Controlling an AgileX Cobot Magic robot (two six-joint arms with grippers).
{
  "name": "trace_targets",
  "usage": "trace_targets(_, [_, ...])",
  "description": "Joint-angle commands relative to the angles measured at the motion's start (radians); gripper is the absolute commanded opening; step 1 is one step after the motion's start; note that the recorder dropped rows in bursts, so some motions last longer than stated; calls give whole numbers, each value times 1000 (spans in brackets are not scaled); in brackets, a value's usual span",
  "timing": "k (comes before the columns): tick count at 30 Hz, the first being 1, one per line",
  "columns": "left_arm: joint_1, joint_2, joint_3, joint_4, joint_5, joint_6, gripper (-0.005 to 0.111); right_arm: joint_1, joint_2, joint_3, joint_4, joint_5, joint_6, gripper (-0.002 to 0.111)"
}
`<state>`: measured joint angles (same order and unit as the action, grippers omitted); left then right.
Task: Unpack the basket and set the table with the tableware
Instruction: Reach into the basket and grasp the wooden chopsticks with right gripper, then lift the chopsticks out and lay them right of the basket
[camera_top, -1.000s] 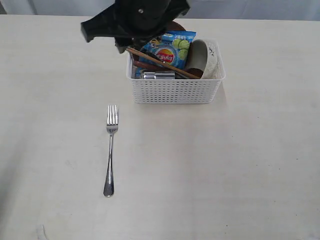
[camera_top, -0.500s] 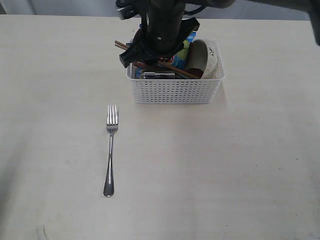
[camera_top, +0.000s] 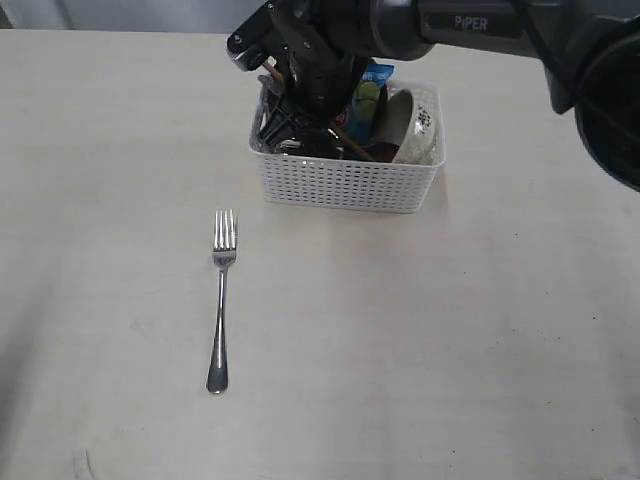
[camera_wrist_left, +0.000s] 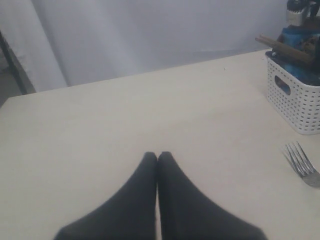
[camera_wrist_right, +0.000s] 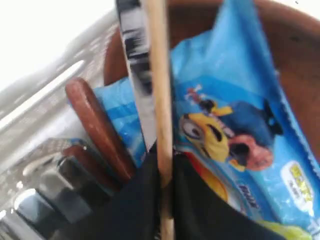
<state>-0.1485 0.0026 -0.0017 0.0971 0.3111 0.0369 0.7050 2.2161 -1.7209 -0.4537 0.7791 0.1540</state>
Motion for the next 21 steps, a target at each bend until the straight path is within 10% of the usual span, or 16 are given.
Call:
trace_targets(1, [5, -3, 2, 4, -12, -3, 0, -5, 0, 1, 38, 52, 2, 0])
trace_targets(21, [5, -3, 2, 4, -12, -3, 0, -5, -442, 1, 407, 315, -40, 0])
